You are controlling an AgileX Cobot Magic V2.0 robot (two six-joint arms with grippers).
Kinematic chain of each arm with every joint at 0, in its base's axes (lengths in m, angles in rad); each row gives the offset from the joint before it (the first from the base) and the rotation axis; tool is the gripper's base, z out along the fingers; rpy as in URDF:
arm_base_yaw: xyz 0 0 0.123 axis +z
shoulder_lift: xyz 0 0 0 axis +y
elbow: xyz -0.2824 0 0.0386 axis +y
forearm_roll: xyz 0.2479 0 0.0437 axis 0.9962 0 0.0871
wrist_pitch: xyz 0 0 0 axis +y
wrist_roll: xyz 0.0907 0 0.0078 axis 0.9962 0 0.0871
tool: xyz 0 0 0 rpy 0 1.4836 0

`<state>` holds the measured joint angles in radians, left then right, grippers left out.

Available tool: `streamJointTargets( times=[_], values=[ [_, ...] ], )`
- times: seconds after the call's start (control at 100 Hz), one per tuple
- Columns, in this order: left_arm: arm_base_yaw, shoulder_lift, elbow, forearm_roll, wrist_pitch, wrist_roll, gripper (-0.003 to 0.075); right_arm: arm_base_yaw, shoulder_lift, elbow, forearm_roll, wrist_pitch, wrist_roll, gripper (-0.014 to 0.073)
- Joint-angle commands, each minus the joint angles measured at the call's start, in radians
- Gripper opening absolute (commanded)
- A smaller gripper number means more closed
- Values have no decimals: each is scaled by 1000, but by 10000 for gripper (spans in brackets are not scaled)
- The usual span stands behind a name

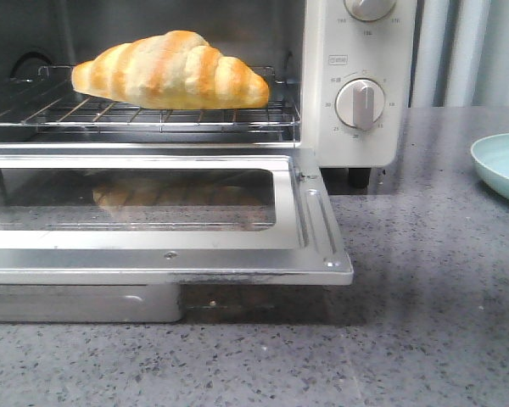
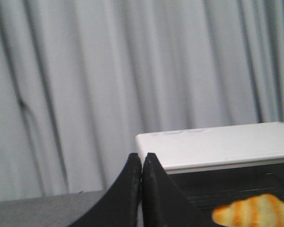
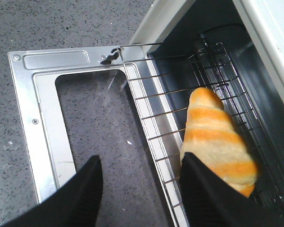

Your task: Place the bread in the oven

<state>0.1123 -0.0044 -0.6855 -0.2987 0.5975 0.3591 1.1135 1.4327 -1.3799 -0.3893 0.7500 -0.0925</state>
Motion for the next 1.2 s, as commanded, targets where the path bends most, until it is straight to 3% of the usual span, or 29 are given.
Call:
streamJointTargets(
  times=[0.0,0.27,0.55,0.78,1.19],
  values=[
    [41,-29,22,-72,-69,-7,-21,2,-53,-29,-7,-21,0,297],
    [41,-28,269,-175,-217,52,-21,2,-121,-29,5,95,0,-78],
    [41,-28,388,-209,-398,54,-21,2,-266,-2,-20,134,19,-67],
    [41,-28,437,-209,-391,54,-21,2,-459,155,-256,149,252,-67],
    [41,-28,462,-209,-395,54,-21,0,-914,604,-525,163,624,-48]
  ],
)
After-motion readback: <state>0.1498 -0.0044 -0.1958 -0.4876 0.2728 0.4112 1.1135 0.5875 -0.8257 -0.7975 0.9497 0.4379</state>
